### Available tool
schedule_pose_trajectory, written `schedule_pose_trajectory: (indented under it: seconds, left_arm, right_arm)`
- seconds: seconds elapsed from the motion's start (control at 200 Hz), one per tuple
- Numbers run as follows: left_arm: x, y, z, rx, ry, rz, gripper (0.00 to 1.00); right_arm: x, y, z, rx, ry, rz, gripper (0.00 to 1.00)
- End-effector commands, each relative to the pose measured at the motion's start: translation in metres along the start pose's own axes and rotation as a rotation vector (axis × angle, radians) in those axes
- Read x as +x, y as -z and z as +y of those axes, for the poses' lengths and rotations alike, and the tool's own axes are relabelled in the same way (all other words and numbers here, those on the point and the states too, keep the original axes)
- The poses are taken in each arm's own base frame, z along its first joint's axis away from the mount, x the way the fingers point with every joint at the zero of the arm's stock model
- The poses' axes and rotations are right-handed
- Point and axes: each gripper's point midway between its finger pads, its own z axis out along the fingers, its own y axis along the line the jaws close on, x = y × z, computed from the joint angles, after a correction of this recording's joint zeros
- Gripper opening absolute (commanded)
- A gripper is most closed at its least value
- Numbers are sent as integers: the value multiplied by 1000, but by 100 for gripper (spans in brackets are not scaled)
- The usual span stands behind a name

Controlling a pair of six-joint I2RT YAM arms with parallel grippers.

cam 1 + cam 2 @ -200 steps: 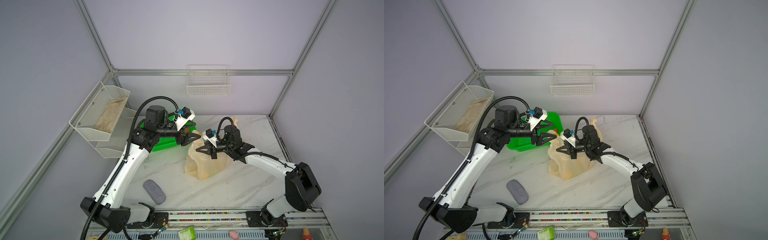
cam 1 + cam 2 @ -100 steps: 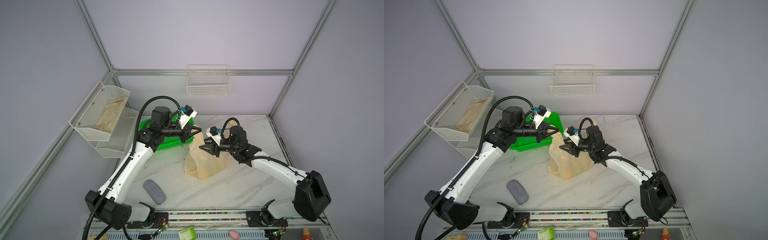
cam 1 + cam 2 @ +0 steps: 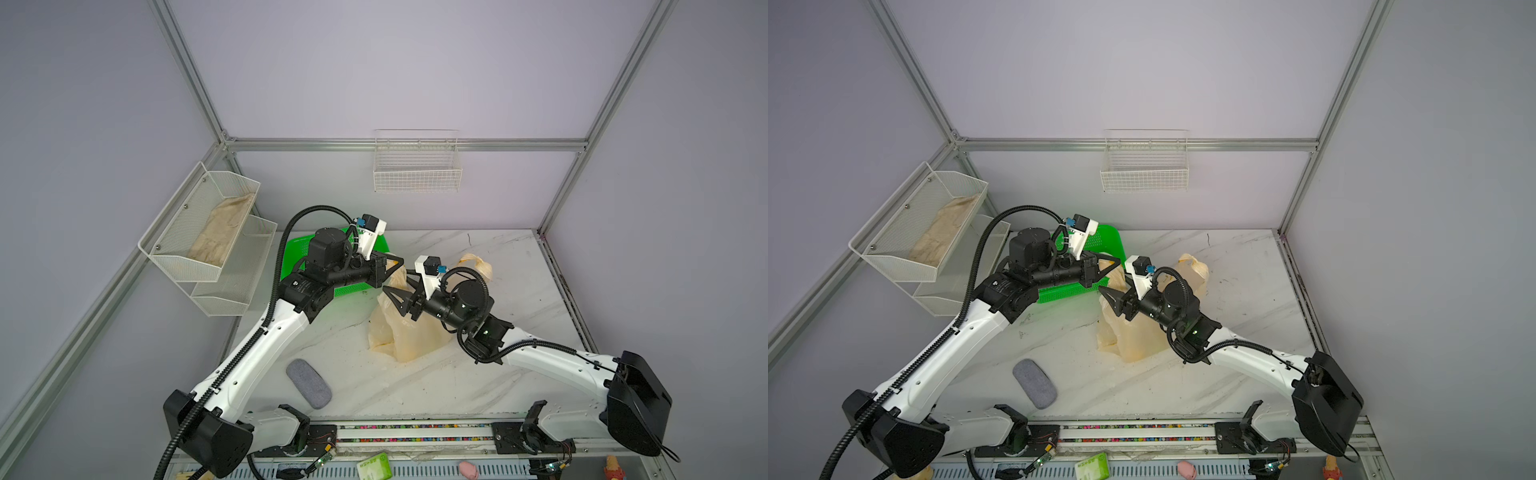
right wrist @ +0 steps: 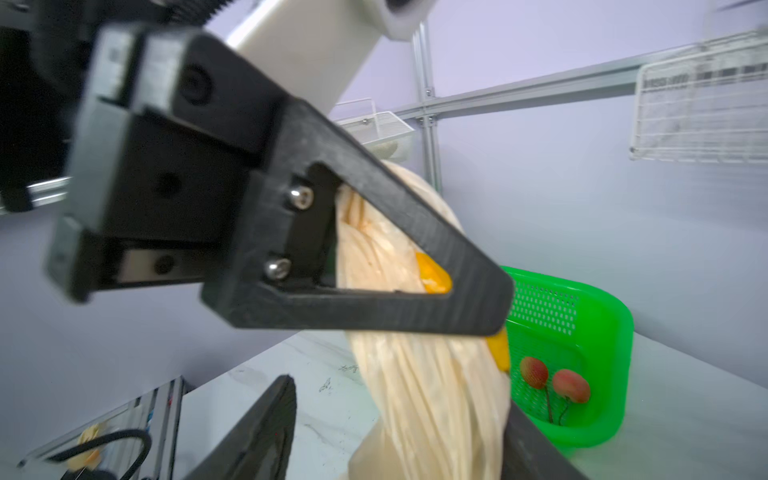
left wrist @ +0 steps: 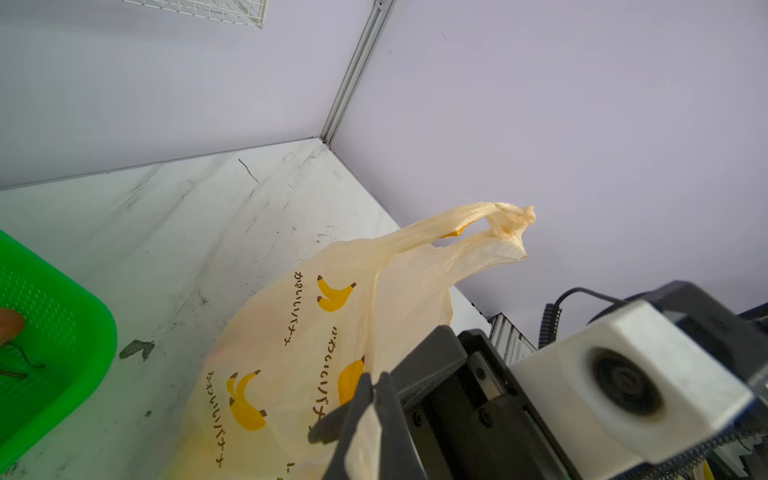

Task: Place the fake fruits into the plastic bag and tie a complex knot

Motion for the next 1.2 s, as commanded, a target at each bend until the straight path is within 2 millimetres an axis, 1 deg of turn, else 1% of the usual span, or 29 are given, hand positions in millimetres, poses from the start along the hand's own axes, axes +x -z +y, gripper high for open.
schedule_pose_trajectory:
  seconds: [0.0,0.1,0.135,0.2,0.295,0.325,0.365,0.425,0.485,0.63,0.715,0.775,0.85,0.895,0.93,0.99,1.08,1.13,1.195]
  left_arm:
    - [-3,5,-7,19,57,-38,0]
    - [-3,7,-9,27,67,-39,0]
    - [-3,8,-10,28,69,-41,0]
    - [-4,9,-12,34,71,-45,0]
    - [-7,10,-15,45,70,-49,0]
    - [-7,10,-15,47,68,-50,0]
    - [-9,10,-16,48,67,-52,0]
    - [-9,10,-16,48,66,-52,0]
    - [-9,9,-16,49,63,-47,0]
    - [-9,9,-16,50,64,-45,0]
    - [-9,10,-17,51,67,-47,0]
    - [-9,10,-17,52,69,-48,0]
    - [-10,10,-17,55,75,-52,0]
    - [-10,9,-16,55,82,-54,0]
    - [-11,9,-17,58,86,-56,0]
    - [-12,8,-16,59,92,-59,0]
    - [-15,8,-15,57,99,-61,0]
    - [-16,7,-14,57,103,-64,0]
    - [-18,8,-12,56,103,-69,0]
  right_arm:
    - [-14,-8,-26,225,-25,-91,64]
    - [-10,-10,-37,316,-44,-114,60]
    - [-8,-11,-41,342,-53,-122,56]
    - [3,-13,-52,399,-70,-116,49]
    - [33,-14,-63,438,-76,-68,38]
    - [46,-14,-65,442,-80,-40,36]
    - [60,-13,-66,436,-81,-15,35]
    - [70,-11,-65,426,-77,8,35]
    - [66,-10,-62,408,-61,7,37]
    - [24,-12,-50,368,-8,-60,52]
    - [6,-13,-46,357,4,-106,62]
    - [-3,-17,-44,349,3,-132,65]
    - [-4,-23,-44,348,-2,-147,66]
    - [3,-26,-48,364,-4,-147,66]
    - [11,-27,-52,376,-6,-143,63]
    - [33,-25,-61,414,-10,-109,57]
    - [60,-17,-67,428,-15,-75,50]
    - [71,-15,-68,426,-11,-49,47]
    - [76,-14,-68,421,-12,-31,46]
